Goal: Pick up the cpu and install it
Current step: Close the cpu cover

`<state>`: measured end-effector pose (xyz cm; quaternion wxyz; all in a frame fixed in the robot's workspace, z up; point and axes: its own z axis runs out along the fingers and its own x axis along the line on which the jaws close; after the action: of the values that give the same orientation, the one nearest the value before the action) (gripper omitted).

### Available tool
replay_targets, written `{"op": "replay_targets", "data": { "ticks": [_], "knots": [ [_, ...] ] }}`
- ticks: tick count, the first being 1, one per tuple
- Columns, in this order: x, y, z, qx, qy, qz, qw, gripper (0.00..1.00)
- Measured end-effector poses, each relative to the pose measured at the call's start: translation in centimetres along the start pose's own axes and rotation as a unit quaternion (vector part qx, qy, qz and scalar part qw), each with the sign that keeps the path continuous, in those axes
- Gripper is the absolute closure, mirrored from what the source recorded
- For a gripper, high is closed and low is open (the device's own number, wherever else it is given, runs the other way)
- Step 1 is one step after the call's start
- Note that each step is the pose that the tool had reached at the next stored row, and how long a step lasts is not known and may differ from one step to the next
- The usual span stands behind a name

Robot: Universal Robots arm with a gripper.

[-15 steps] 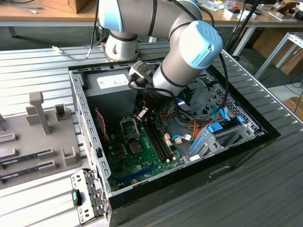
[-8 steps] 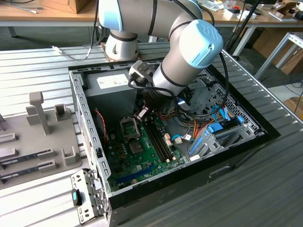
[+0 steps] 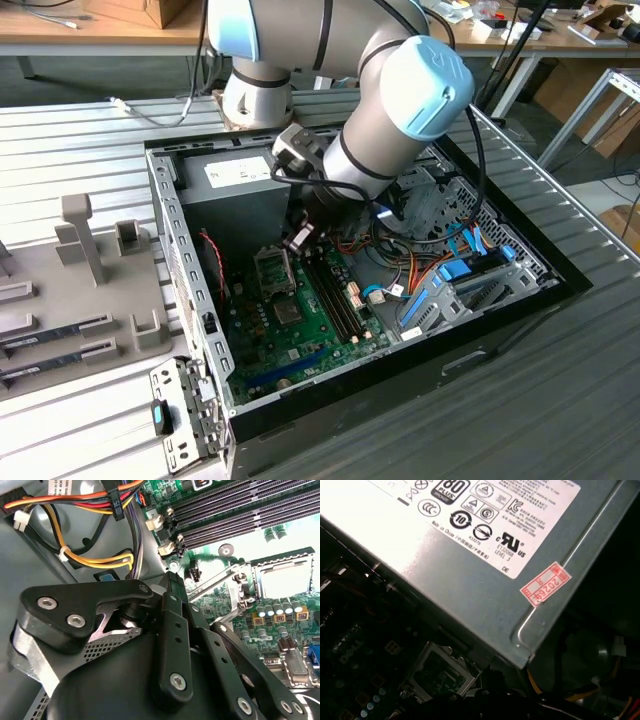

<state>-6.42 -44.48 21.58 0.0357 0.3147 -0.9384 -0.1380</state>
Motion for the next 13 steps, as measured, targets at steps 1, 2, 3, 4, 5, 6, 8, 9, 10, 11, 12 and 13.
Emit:
{"op": "replay_targets", "data": {
  "ticks": [1,2,3,4,5,6,8,9,10,11,12,13],
  "knots": [
    [0.02,0.05,-0.11,-0.0001,-0.0001,0.0,1.0,0.89],
    [0.06,0.12,-0.22,-0.0002,-0.0002,0.0,1.0,0.89],
    [0.08,0.14,-0.25,-0.0003,-0.0002,0.0,1.0,0.89],
    [0.1,0.17,-0.29,-0.0005,-0.0004,0.0,1.0,0.89],
    [0.13,0.21,-0.34,-0.0008,-0.0006,0.0,1.0,0.89],
    [0.16,0.25,-0.4,-0.0011,-0.0009,0.0,1.0,0.89],
    [0.21,0.3,-0.52,-0.0019,-0.0014,0.0,1.0,0.89],
    [0.23,0.32,-0.56,-0.0021,-0.0016,0.0,1.0,0.89],
    [0.24,0.33,-0.59,-0.0024,-0.0018,-0.001,1.0,0.89],
    [0.27,0.36,-0.66,-0.0031,-0.0022,-0.001,0.99999,0.89],
    [0.33,0.37,-0.75,-0.004,-0.0029,-0.001,0.99999,0.89],
    [0.48,0.34,-1.12,-0.0067,-0.0049,-0.001,0.99996,0.89]
  ]
}}
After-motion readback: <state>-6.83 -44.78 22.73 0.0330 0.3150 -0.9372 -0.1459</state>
